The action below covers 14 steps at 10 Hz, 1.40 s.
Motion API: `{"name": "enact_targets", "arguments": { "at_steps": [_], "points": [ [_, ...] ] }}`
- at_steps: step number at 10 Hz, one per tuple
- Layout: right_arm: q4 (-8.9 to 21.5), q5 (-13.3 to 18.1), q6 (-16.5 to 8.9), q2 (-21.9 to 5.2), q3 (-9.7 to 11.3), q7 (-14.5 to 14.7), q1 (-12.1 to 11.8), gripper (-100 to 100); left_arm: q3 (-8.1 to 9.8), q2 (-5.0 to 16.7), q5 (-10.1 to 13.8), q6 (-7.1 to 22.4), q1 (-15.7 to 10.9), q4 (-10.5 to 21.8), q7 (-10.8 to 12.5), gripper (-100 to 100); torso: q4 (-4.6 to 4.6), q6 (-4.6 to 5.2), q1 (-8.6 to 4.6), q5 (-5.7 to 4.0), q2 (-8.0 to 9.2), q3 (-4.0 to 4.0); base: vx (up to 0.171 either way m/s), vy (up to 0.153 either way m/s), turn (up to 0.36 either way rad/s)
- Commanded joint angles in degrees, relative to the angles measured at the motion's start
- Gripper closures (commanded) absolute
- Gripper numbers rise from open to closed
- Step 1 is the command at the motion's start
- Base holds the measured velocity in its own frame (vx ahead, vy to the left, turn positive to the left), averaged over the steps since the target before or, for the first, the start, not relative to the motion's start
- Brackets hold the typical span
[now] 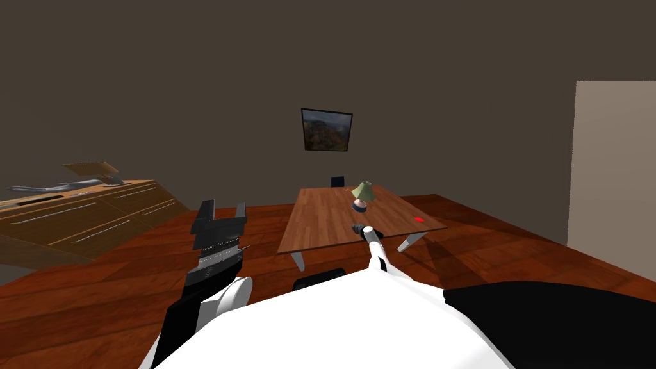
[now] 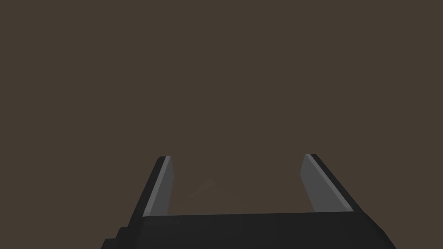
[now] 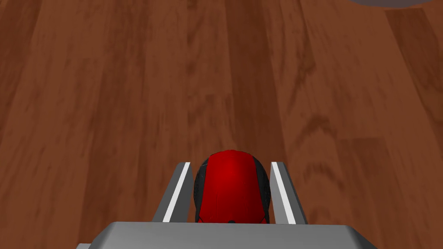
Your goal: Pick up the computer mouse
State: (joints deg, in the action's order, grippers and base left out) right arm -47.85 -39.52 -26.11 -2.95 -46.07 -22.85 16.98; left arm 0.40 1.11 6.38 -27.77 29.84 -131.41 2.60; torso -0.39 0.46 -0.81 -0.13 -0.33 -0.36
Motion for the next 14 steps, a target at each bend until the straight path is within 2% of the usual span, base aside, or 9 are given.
{"name": "enact_targets", "arguments": {
  "at_steps": [1,2,5,8,9,10,12,13,14],
  "points": [
    [-0.4,0.1,0.3,0.1,2.9,-2.9,-0.3,100,0.0,0.0,0.0,0.0,0.0,0.0,0.0,0,0.0,0.0,0.0,0.0,0.0,0.0,-0.017,-0.025,-0.009],
    [-1.9,0.5,2.3,0.0,4.6,-4.5,-2.0,100,0.0,0.0,0.0,0.0,0.0,0.0,0.0,0,0.0,-0.04,0.06,-0.01,-0.03,-0.01,-0.026,-0.04,0.057],
    [-1.9,0.5,2.3,0.0,8.7,-8.7,-2.0,100,0.0,0.0,0.0,0.0,0.0,0.0,0.0,0,0.01,-0.05,0.08,0.01,-0.04,-0.01,-0.013,-0.02,0.001],
    [-3.4,0.9,4.4,-0.1,14.4,-13.7,-3.6,100,0.0,0.0,0.0,0.0,0.0,0.0,0.0,0,0.02,-0.04,0.06,0.02,0.0,0.01,-0.019,-0.024,0.022],
    [-3.4,0.9,4.4,-0.1,14.4,-14.4,-3.6,100,0.0,0.0,0.0,0.0,0.0,0.0,0.0,0,0.02,-0.06,0.09,0.0,-0.01,0.0,-0.007,-0.008,0.0],
    [-4.9,1.3,6.4,-0.1,17.1,-16.2,-5.3,100,0.0,0.0,0.0,0.0,0.0,0.0,0.0,0,0.02,-0.06,0.12,0.02,-0.05,-0.01,-0.02,-0.028,0.043],
    [-4.9,1.3,6.4,-0.1,20.2,-19.3,-5.3,100,0.0,0.0,0.0,0.0,0.0,0.0,0.0,0,0.03,-0.04,0.01,0.0,0.02,0.03,-0.02,-0.034,0.01],
    [-4.9,1.3,6.4,-0.1,20.2,-20.1,-5.3,100,0.0,0.0,0.0,0.0,0.0,0.0,0.0,0,0.04,-0.06,0.07,0.0,0.0,0.02,-0.003,-0.005,-0.001],
    [-6.4,1.7,8.5,-0.2,22.6,-22.4,-6.9,100,0.0,0.0,0.0,0.0,0.0,0.0,0.0,0,0.03,-0.07,0.13,0.0,-0.05,0.0,-0.024,-0.022,0.046]
  ]
}}
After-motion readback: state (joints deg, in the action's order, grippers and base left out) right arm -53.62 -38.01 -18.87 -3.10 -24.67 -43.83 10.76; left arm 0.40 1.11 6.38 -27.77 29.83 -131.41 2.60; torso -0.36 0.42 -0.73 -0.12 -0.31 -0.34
